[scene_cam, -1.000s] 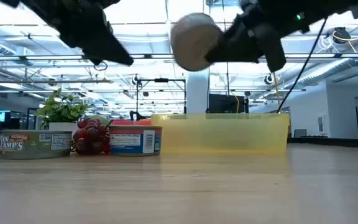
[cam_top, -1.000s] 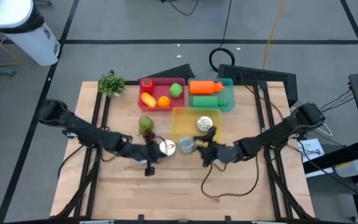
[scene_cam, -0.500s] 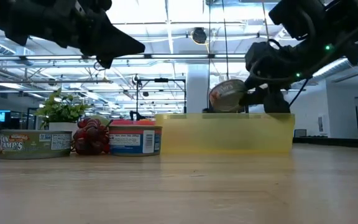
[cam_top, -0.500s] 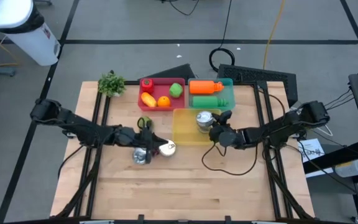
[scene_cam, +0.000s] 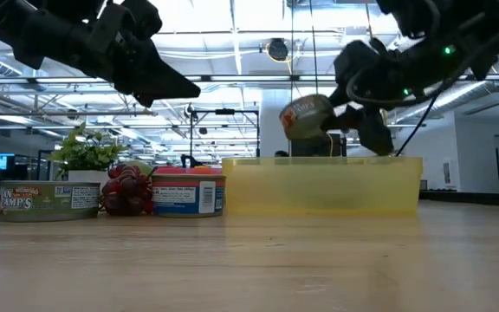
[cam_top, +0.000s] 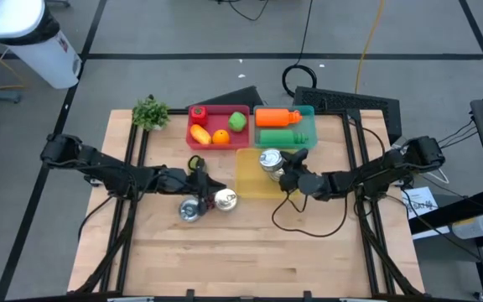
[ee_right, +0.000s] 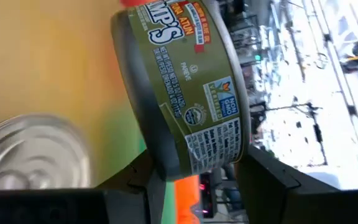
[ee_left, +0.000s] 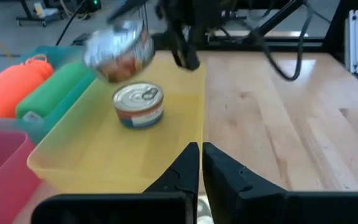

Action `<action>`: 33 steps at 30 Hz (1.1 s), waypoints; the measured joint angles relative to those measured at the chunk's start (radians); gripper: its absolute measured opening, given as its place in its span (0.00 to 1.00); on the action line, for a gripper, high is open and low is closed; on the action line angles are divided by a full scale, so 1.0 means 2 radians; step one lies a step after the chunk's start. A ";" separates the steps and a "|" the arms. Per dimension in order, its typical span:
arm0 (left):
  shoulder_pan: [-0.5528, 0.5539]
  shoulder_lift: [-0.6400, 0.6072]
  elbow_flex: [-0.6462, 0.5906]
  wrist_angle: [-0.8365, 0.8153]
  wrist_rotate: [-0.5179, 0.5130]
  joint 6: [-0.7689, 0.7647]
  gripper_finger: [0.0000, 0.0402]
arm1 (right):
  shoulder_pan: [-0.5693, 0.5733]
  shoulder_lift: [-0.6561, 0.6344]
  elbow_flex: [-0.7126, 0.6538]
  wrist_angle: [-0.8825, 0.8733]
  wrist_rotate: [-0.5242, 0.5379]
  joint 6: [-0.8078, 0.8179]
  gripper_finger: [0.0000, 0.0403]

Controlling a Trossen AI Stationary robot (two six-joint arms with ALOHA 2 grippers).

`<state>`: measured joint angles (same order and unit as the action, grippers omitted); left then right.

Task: Pick & Place Food Item
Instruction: Put the right green tuna can into the yellow bin

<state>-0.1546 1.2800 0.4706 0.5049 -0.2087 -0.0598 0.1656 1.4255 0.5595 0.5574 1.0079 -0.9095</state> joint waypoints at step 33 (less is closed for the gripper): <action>0.002 0.001 0.000 -0.019 -0.001 -0.014 0.08 | -0.024 -0.017 0.107 -0.469 -0.088 0.234 0.37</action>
<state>-0.1501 1.2827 0.4709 0.4664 -0.2108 -0.0872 0.1169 1.3914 0.7738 -0.3802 0.8321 -0.4408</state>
